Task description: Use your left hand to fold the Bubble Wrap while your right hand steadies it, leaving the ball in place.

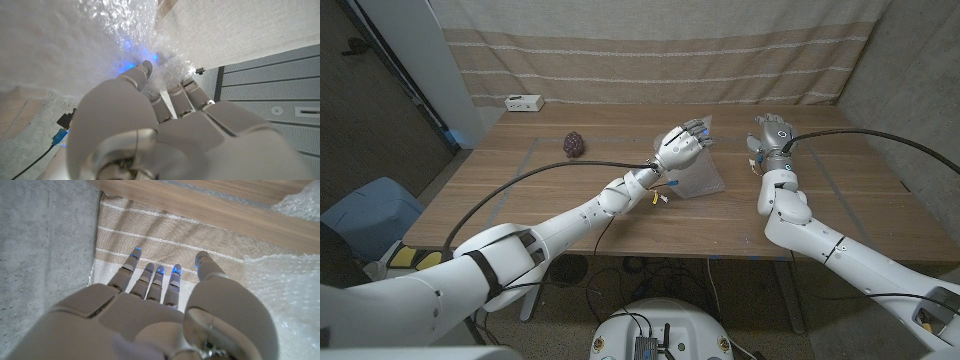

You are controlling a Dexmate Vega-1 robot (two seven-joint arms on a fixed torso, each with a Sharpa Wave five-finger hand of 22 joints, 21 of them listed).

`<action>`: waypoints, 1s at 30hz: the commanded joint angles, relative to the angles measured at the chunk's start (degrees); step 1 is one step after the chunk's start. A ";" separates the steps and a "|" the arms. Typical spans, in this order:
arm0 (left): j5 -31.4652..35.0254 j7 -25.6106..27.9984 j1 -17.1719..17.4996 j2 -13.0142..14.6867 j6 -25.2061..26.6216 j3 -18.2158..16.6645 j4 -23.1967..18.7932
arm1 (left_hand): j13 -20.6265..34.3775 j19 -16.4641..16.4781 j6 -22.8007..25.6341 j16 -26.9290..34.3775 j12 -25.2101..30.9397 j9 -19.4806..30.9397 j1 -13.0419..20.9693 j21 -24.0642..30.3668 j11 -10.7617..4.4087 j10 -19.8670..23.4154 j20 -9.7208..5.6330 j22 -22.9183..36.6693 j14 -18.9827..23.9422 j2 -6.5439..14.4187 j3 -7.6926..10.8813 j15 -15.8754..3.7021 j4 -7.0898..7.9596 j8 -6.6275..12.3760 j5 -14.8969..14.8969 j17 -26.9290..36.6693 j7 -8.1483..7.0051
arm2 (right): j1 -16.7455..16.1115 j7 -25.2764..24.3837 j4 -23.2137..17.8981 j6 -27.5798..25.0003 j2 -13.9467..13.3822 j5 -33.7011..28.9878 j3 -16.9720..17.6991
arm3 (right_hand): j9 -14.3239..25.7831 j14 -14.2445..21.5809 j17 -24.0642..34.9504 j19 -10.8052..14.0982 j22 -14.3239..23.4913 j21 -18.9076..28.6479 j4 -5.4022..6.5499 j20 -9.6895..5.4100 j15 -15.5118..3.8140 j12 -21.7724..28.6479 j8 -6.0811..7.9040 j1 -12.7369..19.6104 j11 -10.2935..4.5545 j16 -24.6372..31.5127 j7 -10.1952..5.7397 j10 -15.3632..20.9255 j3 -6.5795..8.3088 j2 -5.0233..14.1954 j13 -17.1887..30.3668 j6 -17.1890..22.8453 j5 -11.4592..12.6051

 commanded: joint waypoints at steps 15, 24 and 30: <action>-3.35 0.00 -5.73 -6.87 -1.45 6.20 11.38 | 0.47 -9.11 -37.87 -1.17 -7.31 -0.78 -11.92 -0.86 1.79 -27.56 4.29 -1.01 -17.97 -6.98 -8.24 -6.26 2.73 -4.77 -0.91 0.25 -1.28 | -3.76 -4.29 -10.18 8.60 -3.28 -1.20 5.90 | 0.13 1.17 0.24 0.96 0.14 0.60 0.31 0.03 -3.32 0.44 0.23 -0.51 -0.03 0.71 0.04 0.75 -0.11 -0.09 0.19 0.50 -0.25; -4.35 0.00 -6.02 -8.04 4.88 8.95 12.63 | 0.27 -16.05 -48.12 -1.12 -6.82 -0.91 -18.82 -4.28 3.35 -41.08 5.46 -1.16 -29.30 -12.73 -15.36 -3.13 3.70 -4.15 1.21 0.04 2.18 | -4.53 -4.16 -10.43 9.11 -3.13 -2.08 6.80 | 0.13 1.33 0.25 0.99 0.15 0.58 0.19 0.12 -3.33 0.43 0.18 -0.44 -0.11 0.80 -0.08 0.82 -0.20 -0.17 0.19 0.40 -0.26; -6.29 0.00 -5.39 -7.36 4.72 8.00 10.61 | 0.25 -16.04 -46.63 -0.02 -5.69 -0.87 -23.91 -4.54 3.36 -40.70 5.49 -1.07 -29.39 -9.93 -16.63 -3.26 7.21 -3.08 1.94 0.63 2.03 | -4.66 -3.99 -10.36 9.90 -2.85 -2.47 7.07 | 0.13 1.41 0.23 1.03 0.16 0.58 0.08 0.17 -3.30 0.43 0.19 -0.34 -0.11 0.83 -0.07 0.87 -0.21 -0.23 0.19 0.44 -0.26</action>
